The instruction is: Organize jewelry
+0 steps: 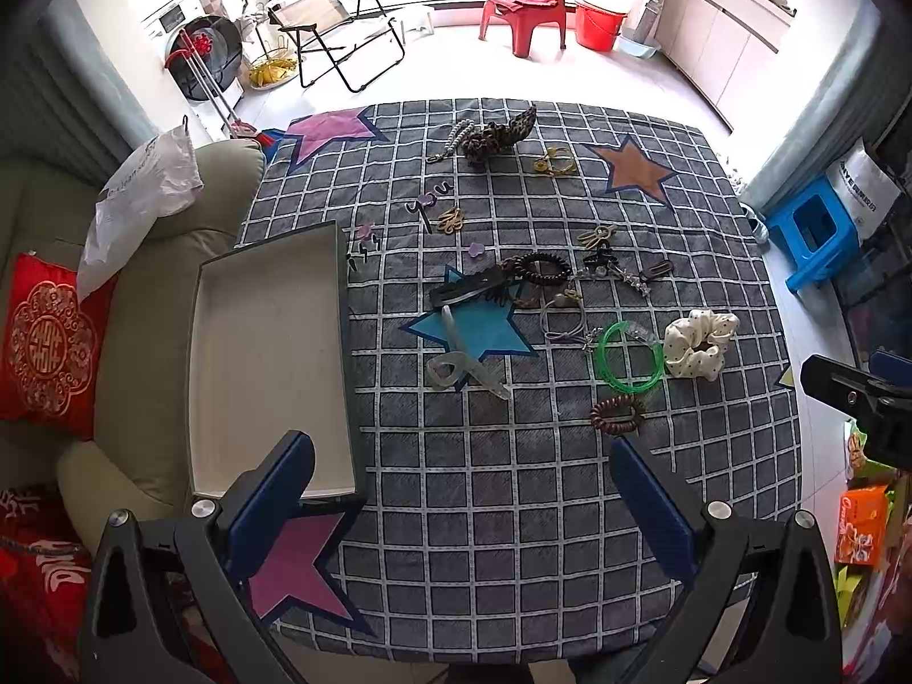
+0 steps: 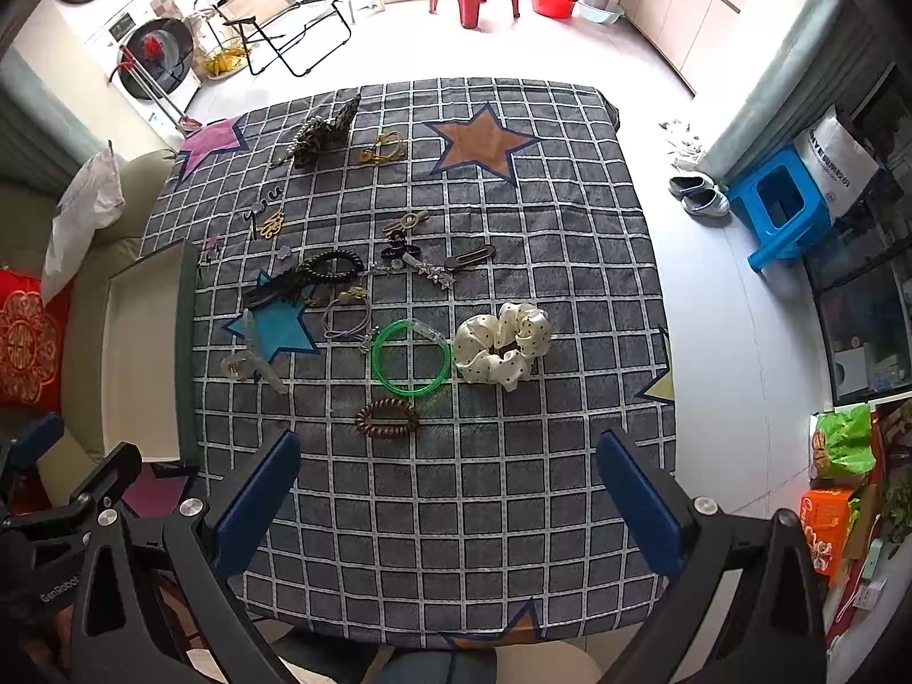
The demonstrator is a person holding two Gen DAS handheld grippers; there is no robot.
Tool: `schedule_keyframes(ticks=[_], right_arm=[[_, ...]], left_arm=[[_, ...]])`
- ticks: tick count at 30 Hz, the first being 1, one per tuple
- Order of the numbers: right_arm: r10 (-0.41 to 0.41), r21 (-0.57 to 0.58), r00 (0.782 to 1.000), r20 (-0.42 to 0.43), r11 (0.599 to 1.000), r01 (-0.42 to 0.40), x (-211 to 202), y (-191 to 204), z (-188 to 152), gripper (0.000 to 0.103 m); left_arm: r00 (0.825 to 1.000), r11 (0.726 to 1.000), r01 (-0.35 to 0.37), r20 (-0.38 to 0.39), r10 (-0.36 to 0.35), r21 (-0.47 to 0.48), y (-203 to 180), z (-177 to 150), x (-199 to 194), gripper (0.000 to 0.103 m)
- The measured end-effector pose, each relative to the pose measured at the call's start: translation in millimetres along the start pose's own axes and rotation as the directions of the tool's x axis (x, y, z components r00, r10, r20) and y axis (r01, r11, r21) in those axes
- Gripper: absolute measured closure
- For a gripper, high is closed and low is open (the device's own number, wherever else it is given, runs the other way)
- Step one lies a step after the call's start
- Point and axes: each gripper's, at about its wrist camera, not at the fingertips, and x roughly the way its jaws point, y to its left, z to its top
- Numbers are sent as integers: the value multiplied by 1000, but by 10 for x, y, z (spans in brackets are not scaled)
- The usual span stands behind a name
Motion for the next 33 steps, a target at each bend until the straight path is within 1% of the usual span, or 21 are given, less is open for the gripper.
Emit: schedule_keyframes(ticks=[33], right_arm=[[0, -5, 1000, 2, 1000, 0, -4, 2, 9, 0]], left_arm=[[1000, 1000, 4, 2, -4, -4, -1, -1, 53, 0]])
